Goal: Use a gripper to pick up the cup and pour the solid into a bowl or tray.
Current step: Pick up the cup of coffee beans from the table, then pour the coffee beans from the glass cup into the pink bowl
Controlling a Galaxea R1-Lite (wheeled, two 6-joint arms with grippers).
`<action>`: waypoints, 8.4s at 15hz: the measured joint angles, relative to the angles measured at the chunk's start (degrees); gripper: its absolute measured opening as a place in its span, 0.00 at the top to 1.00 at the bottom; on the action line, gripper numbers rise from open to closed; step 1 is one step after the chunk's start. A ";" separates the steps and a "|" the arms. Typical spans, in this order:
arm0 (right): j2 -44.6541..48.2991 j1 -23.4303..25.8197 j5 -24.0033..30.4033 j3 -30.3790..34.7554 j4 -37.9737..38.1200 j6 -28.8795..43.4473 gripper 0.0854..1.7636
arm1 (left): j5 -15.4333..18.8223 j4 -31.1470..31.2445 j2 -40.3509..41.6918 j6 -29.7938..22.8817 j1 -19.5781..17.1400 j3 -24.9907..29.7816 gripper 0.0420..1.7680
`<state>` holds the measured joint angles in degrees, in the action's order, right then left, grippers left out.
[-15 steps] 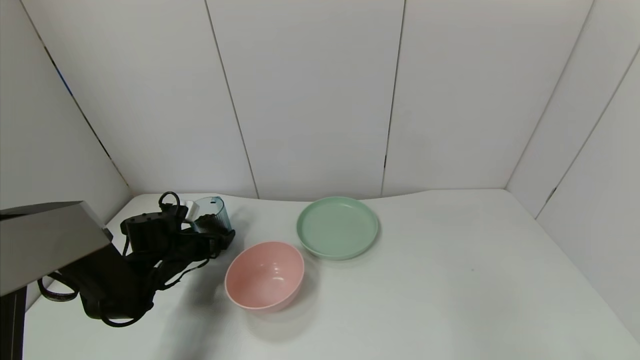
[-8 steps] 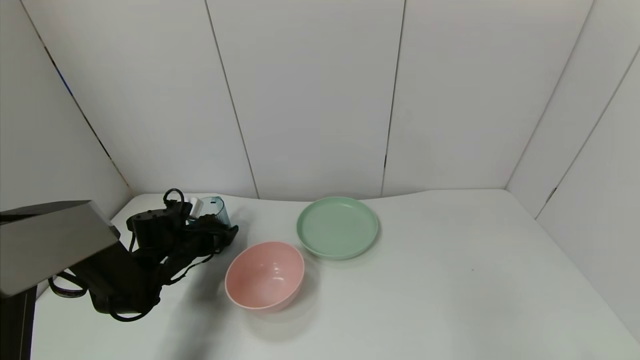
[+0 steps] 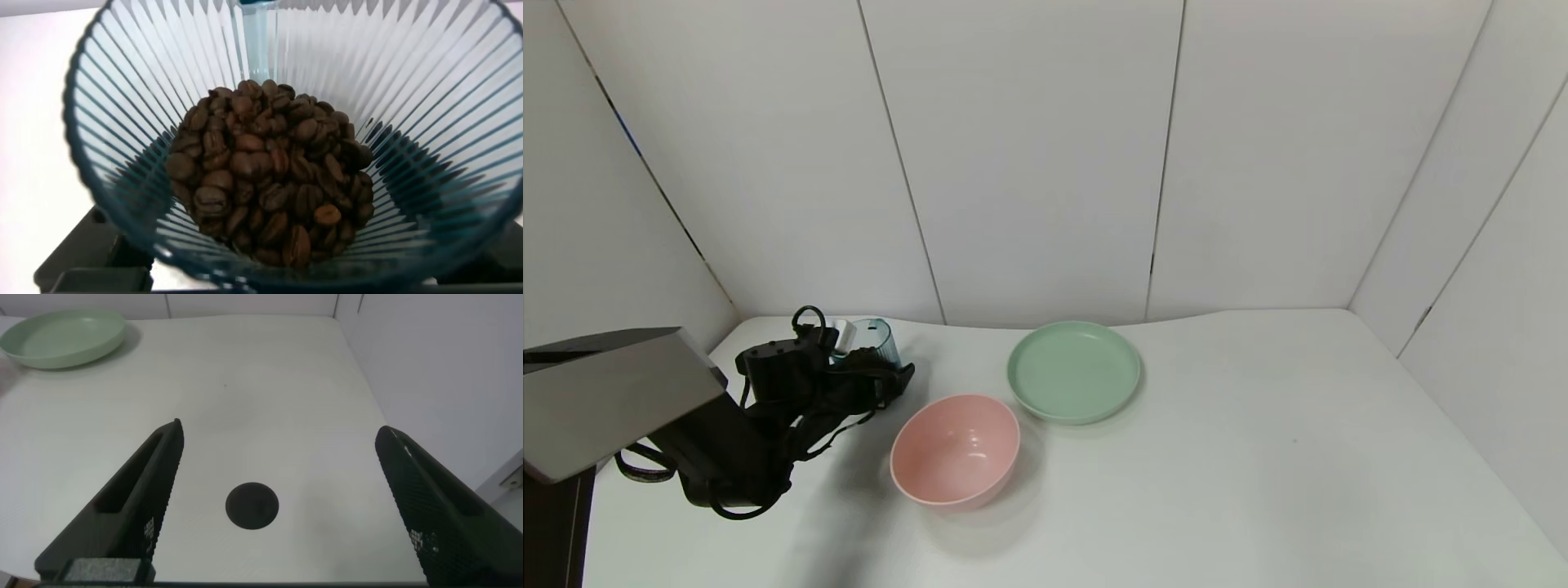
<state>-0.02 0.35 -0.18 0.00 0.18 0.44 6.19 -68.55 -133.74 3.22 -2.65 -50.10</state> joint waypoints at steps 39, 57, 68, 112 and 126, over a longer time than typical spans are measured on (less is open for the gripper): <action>0.00 0.00 0.00 0.00 0.00 0.00 0.03 | -3.36 5.90 16.58 17.97 0.23 10.12 0.26; 0.00 0.00 0.00 0.00 -0.02 0.00 0.03 | -11.36 8.30 22.42 36.33 4.73 10.41 0.26; 0.00 0.00 0.00 0.00 -0.02 0.00 0.03 | -10.07 10.75 26.77 53.36 5.64 13.81 0.26; 0.00 0.00 0.00 0.00 -0.02 0.02 0.03 | -21.26 9.48 31.49 93.11 19.01 22.47 0.26; 0.00 -0.02 0.00 0.00 -0.02 -0.02 0.03 | -24.08 9.40 31.23 97.13 20.53 22.88 0.26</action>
<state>-0.02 0.33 -0.18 0.00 0.16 0.41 -17.88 -59.15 -102.51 100.35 17.88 -27.22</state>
